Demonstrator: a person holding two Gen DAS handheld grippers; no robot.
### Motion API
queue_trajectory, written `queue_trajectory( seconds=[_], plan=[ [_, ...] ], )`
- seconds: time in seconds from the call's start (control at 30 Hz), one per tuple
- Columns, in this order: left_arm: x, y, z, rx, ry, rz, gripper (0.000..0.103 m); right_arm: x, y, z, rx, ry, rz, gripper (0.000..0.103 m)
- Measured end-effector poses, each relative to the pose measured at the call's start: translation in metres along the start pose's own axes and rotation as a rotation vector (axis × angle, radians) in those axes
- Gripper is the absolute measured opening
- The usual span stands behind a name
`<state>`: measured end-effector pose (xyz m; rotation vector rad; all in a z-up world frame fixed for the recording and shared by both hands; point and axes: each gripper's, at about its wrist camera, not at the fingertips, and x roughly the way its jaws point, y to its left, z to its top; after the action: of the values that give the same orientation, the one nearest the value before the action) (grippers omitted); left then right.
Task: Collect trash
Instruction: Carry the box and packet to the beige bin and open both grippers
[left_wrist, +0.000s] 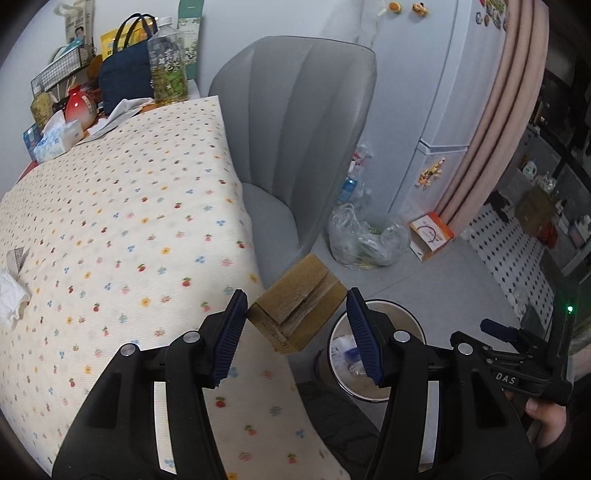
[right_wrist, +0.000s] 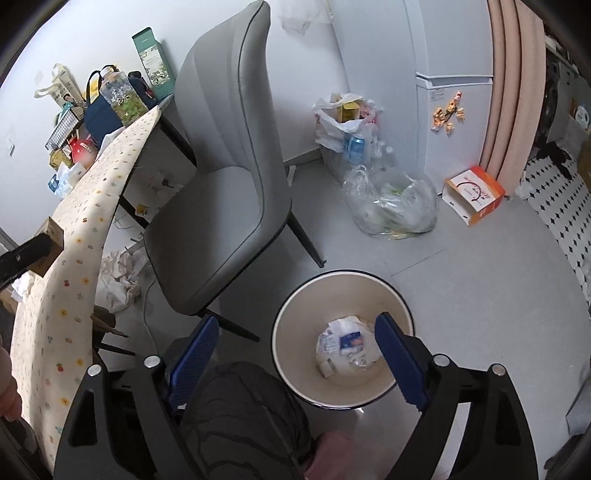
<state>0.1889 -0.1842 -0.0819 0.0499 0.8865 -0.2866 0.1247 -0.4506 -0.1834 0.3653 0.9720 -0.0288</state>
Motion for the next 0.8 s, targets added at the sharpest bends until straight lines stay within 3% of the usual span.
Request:
queue_trajectory(
  seconds=[0.8],
  plan=[
    [0.049, -0.119, 0.007, 0.193, 0.086, -0.144, 0.056, -0.070, -0.058, -0.011, 0.090, -0.104, -0.046, 0.095]
  ],
)
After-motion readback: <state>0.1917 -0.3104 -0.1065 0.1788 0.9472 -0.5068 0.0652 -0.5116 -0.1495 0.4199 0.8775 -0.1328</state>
